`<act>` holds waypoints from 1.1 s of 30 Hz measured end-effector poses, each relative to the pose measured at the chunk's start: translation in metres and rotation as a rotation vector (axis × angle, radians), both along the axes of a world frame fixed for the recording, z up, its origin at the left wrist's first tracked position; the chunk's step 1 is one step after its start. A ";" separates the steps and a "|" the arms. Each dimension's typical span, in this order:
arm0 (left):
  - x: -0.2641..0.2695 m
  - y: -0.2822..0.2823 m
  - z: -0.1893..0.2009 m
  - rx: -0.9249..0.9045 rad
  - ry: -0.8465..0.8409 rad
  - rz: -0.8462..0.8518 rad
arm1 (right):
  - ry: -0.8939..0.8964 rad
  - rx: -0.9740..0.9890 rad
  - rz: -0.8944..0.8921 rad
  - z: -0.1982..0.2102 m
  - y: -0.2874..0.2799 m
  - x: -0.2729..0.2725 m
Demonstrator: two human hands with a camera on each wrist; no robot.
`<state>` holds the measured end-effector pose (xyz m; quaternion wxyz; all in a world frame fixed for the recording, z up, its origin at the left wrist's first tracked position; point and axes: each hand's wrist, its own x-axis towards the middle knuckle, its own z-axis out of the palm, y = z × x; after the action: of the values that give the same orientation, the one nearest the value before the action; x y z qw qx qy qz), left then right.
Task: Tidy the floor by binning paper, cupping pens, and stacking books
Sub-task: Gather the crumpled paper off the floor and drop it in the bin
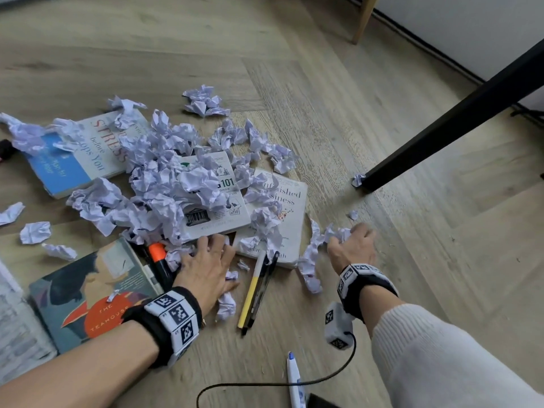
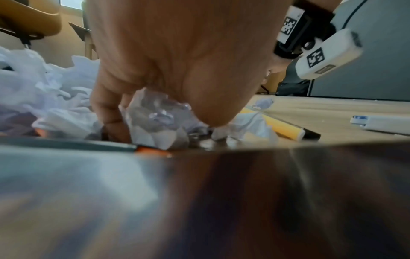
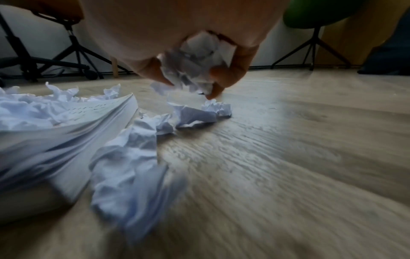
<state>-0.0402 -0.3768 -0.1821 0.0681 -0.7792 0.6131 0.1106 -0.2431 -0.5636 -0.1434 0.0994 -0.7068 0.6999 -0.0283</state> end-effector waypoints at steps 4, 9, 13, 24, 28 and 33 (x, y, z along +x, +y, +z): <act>0.003 -0.006 -0.003 -0.023 0.069 -0.003 | 0.114 0.183 0.156 -0.017 -0.010 0.018; 0.013 -0.012 -0.001 -0.091 0.167 -0.032 | 0.191 0.201 0.365 -0.035 0.011 0.032; 0.023 -0.015 0.007 -0.128 0.157 -0.032 | 0.094 0.240 0.327 -0.036 0.012 0.037; 0.091 -0.007 0.039 -0.576 0.319 0.415 | -0.305 -0.021 0.046 0.020 -0.018 0.084; 0.114 -0.009 0.036 -0.510 0.238 0.533 | -0.141 0.213 0.392 0.016 0.001 0.113; 0.129 -0.007 0.015 -0.242 0.161 0.450 | -0.009 0.458 0.554 -0.002 0.026 0.116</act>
<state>0.0889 -0.3841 -0.1669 -0.1010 -0.8871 0.4367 0.1103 -0.1267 -0.5373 -0.1450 0.2625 -0.8287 0.4696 0.1542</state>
